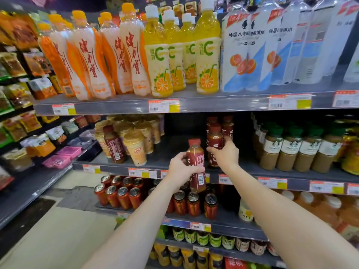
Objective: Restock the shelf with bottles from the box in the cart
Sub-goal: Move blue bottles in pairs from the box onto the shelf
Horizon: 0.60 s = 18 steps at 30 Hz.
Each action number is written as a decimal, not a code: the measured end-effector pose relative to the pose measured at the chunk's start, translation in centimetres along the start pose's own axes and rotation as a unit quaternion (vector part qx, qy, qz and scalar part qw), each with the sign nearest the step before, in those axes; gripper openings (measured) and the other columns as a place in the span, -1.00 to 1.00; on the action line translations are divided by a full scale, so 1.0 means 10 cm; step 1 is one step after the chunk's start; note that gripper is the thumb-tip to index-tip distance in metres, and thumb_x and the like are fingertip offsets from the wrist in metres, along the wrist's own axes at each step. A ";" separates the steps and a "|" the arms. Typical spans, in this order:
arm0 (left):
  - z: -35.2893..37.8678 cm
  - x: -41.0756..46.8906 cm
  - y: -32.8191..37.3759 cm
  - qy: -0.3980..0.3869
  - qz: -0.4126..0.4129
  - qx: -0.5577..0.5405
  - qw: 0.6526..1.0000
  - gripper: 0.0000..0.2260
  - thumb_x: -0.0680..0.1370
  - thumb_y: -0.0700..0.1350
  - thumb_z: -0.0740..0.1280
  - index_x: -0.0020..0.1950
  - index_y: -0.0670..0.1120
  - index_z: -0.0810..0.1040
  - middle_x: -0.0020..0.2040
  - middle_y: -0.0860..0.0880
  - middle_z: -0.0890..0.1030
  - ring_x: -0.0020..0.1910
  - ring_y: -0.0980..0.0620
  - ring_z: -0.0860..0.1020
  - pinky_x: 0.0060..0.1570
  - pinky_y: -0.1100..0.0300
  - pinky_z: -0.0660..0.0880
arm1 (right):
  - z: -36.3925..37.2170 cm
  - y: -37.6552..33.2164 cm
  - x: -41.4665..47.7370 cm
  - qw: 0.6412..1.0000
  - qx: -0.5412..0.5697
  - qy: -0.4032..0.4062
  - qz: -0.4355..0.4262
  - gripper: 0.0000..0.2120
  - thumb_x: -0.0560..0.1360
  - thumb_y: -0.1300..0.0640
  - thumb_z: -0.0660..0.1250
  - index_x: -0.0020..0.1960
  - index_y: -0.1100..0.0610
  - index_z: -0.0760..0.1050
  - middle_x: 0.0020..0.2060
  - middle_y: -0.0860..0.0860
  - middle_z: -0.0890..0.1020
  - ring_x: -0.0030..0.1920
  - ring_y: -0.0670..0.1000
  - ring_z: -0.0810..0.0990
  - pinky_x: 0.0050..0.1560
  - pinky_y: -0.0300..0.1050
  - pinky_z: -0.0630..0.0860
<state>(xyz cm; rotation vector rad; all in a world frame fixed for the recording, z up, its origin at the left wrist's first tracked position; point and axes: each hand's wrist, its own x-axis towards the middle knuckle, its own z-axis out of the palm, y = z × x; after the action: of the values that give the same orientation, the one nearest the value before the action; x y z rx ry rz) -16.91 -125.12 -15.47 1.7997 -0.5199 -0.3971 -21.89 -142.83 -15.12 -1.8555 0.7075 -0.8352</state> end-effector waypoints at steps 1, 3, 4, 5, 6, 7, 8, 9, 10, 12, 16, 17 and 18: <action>0.00 0.03 -0.01 -0.007 0.003 0.003 1.000 -0.38 0.33 -0.11 0.66 0.33 0.02 0.52 0.13 0.02 0.67 0.09 0.08 0.65 0.10 0.08 0.62 | 0.03 0.03 0.02 1.000 0.000 0.002 -0.002 -0.45 0.39 0.06 0.57 0.31 0.06 0.47 0.06 -0.01 0.65 0.01 -0.02 0.60 0.02 -0.21 0.46; -0.01 0.10 -0.05 -0.020 0.007 0.006 1.000 -0.36 0.32 -0.10 0.67 0.35 0.02 0.52 0.12 0.04 0.67 0.10 0.08 0.66 0.11 0.04 0.63 | 0.09 0.06 0.06 1.000 -0.002 0.004 -0.004 -0.44 0.40 0.05 0.56 0.34 0.05 0.45 0.06 -0.01 0.65 -0.01 -0.03 0.60 -0.03 -0.26 0.45; -0.01 0.14 -0.07 -0.026 0.010 0.006 1.000 -0.35 0.31 -0.09 0.67 0.35 0.03 0.52 0.12 0.04 0.68 0.10 0.07 0.66 0.11 0.02 0.64 | 0.11 0.08 0.07 1.000 -0.007 0.009 -0.006 -0.43 0.40 0.03 0.55 0.35 0.04 0.44 0.08 -0.01 0.65 0.02 0.00 0.61 -0.01 -0.23 0.47; -0.01 0.17 -0.08 -0.032 0.012 0.004 0.999 -0.34 0.30 -0.08 0.68 0.35 0.04 0.53 0.12 0.04 0.68 0.10 0.07 0.67 0.10 0.01 0.64 | 0.15 0.11 0.10 1.000 -0.015 0.015 -0.008 -0.42 0.40 0.01 0.55 0.36 0.03 0.43 0.09 0.00 0.65 0.06 0.02 0.62 0.03 -0.18 0.48; -0.03 0.20 -0.08 -0.038 0.015 0.004 0.999 -0.34 0.29 -0.08 0.68 0.34 0.05 0.53 0.12 0.05 0.69 0.10 0.07 0.67 0.09 0.01 0.65 | 0.17 0.12 0.12 1.000 -0.022 0.019 -0.010 -0.41 0.40 -0.01 0.55 0.36 0.03 0.43 0.10 0.01 0.65 0.09 0.04 0.62 0.07 -0.14 0.49; -0.04 0.24 -0.08 -0.046 0.018 0.004 0.999 -0.34 0.29 -0.08 0.68 0.34 0.05 0.54 0.11 0.05 0.69 0.09 0.08 0.67 0.08 0.02 0.65 | 0.18 0.12 0.14 0.999 -0.025 0.019 -0.011 -0.41 0.40 -0.01 0.55 0.36 0.04 0.43 0.11 0.01 0.65 0.09 0.03 0.62 0.08 -0.14 0.48; -0.07 0.28 -0.08 -0.054 0.021 0.004 0.998 -0.35 0.29 -0.08 0.68 0.33 0.04 0.55 0.11 0.04 0.69 0.08 0.08 0.68 0.07 0.04 0.66 | 0.20 0.11 0.15 0.999 -0.028 0.015 -0.009 -0.41 0.40 0.00 0.55 0.36 0.04 0.43 0.11 0.01 0.65 0.07 0.02 0.61 0.07 -0.14 0.47; -0.09 0.31 -0.07 -0.062 0.026 0.003 0.998 -0.37 0.29 -0.09 0.68 0.31 0.03 0.56 0.10 0.04 0.70 0.07 0.09 0.68 0.07 0.05 0.66 | 0.21 0.09 0.18 1.000 -0.028 0.012 -0.009 -0.42 0.41 0.01 0.55 0.36 0.05 0.44 0.10 0.01 0.65 0.06 0.01 0.60 0.07 -0.14 0.47; -0.12 0.35 -0.06 -0.067 0.030 0.002 0.997 -0.37 0.29 -0.11 0.68 0.31 0.02 0.56 0.09 0.03 0.70 0.06 0.09 0.69 0.07 0.05 0.66 | 0.22 0.08 0.19 1.000 -0.029 0.010 -0.008 -0.43 0.41 0.02 0.55 0.35 0.06 0.44 0.10 0.02 0.65 0.06 0.01 0.60 0.08 -0.13 0.47; -0.15 0.42 -0.03 -0.075 0.033 0.005 0.997 -0.39 0.29 -0.12 0.68 0.29 0.02 0.56 0.08 0.03 0.70 0.04 0.09 0.69 0.08 0.04 0.66 | 0.25 0.06 0.23 0.999 -0.032 0.014 -0.005 -0.47 0.43 0.04 0.53 0.34 0.06 0.44 0.10 0.05 0.65 0.10 0.07 0.61 0.07 -0.11 0.48; -0.18 0.54 0.00 -0.097 0.037 0.013 0.995 -0.36 0.26 -0.07 0.69 0.30 0.05 0.56 0.08 0.03 0.70 0.03 0.08 0.70 0.06 -0.03 0.67 | 0.29 0.05 0.26 0.999 -0.029 0.015 0.017 -0.53 0.46 0.06 0.50 0.32 0.04 0.45 0.03 0.02 0.65 0.09 0.10 0.63 0.01 -0.14 0.46; -0.17 0.56 0.00 -0.100 0.042 0.012 0.994 -0.36 0.26 -0.06 0.69 0.30 0.05 0.56 0.08 0.03 0.70 0.03 0.08 0.70 0.06 -0.03 0.67 | 0.29 0.04 0.25 0.999 -0.030 0.021 0.025 -0.52 0.45 0.05 0.50 0.31 0.04 0.45 0.05 0.03 0.65 0.08 0.11 0.63 0.02 -0.12 0.48; -0.16 0.57 0.00 -0.103 0.046 0.010 0.994 -0.36 0.26 -0.07 0.69 0.29 0.05 0.56 0.09 0.02 0.70 0.04 0.08 0.70 0.07 -0.03 0.67 | 0.29 0.02 0.24 0.998 -0.034 0.035 0.031 -0.51 0.43 0.04 0.50 0.31 0.05 0.44 0.07 0.05 0.64 0.09 0.11 0.62 0.04 -0.08 0.50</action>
<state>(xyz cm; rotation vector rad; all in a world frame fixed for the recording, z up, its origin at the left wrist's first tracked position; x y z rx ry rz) -11.30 -126.89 -15.03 1.7565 -0.7513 -0.5189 -18.19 -143.22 -15.66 -1.8626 0.8417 -0.8488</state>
